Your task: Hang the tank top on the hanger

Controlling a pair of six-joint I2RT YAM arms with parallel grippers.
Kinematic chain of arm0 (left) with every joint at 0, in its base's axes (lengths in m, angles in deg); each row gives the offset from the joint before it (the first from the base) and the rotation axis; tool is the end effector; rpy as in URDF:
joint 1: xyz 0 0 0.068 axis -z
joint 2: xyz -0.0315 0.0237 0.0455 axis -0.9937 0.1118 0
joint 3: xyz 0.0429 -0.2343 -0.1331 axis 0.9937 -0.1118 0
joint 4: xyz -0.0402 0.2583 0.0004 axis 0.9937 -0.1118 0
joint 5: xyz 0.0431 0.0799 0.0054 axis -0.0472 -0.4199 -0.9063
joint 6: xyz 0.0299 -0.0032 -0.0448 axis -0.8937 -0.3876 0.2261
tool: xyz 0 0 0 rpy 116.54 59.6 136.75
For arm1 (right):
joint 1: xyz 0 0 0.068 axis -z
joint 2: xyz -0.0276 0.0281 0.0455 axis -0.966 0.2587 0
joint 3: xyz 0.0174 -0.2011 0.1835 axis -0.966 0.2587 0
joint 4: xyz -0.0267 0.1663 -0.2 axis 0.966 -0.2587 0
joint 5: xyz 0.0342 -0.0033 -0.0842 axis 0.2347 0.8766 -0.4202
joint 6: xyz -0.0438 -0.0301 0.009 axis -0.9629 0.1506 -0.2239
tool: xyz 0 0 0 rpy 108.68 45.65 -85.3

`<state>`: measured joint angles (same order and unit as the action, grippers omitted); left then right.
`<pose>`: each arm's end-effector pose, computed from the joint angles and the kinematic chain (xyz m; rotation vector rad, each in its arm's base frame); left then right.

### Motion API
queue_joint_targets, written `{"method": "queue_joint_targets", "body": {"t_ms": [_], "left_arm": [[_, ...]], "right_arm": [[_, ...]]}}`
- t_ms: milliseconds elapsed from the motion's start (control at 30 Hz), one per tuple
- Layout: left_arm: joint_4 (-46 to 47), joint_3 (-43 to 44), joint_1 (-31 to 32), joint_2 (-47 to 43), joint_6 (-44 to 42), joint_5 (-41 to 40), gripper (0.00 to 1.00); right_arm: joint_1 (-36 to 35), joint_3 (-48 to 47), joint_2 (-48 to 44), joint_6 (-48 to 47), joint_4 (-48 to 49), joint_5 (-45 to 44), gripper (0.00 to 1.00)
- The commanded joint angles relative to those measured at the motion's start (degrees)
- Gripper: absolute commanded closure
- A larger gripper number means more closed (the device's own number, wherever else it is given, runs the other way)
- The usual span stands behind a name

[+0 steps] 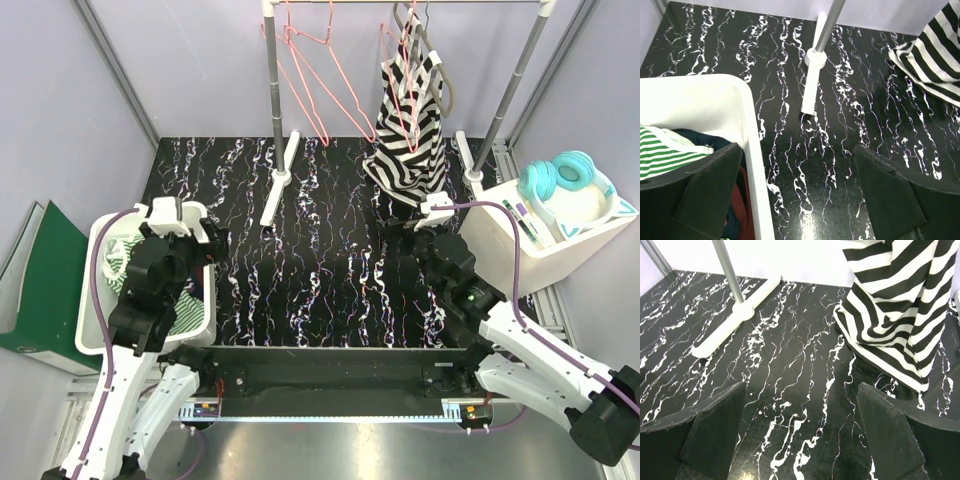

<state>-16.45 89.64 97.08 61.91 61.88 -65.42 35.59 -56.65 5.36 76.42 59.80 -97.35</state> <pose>0.1222 -0.0243 0.3437 -0.0838 1.8106 -0.2022 0.1685 0.1215 0.3019 -0.2202 1.6234 0.2682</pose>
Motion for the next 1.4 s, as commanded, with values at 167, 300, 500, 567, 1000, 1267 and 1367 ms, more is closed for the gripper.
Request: {"method": "queue_joint_targets", "body": {"t_ms": [167,300,500,567,1000,1267,1367], "left_arm": [[1.7,-0.8,-0.3,-1.1,-0.2,-6.8,0.01],[0.4,-1.4,-0.4,0.9,-1.3,-12.2,0.01],[-3.1,1.1,-5.9,12.7,-0.9,-18.9,0.01],[-3.3,2.6,-11.7,17.0,-0.1,-16.8,0.01],[-1.4,0.4,-29.3,20.0,4.5,-30.7,0.01],[0.4,-0.3,-35.6,23.2,5.4,-29.9,0.01],[0.3,0.2,-37.1,26.5,5.3,-24.3,0.02]], "right_arm": [[-0.2,0.1,-1.7,-0.2,4.6,-4.3,0.00],[-0.2,-0.3,-0.9,-0.5,4.3,-4.4,0.00],[-0.1,-2.8,1.5,0.4,0.7,-6.2,0.00],[-0.1,-3.2,2.0,0.5,0.1,-6.2,0.00],[0.8,-1.7,-4.3,2.1,-1.2,-4.3,0.00],[0.9,-1.1,-7.0,2.6,-1.8,-2.6,0.00],[0.9,-1.1,-8.1,2.9,-2.0,-1.1,0.00]]}}
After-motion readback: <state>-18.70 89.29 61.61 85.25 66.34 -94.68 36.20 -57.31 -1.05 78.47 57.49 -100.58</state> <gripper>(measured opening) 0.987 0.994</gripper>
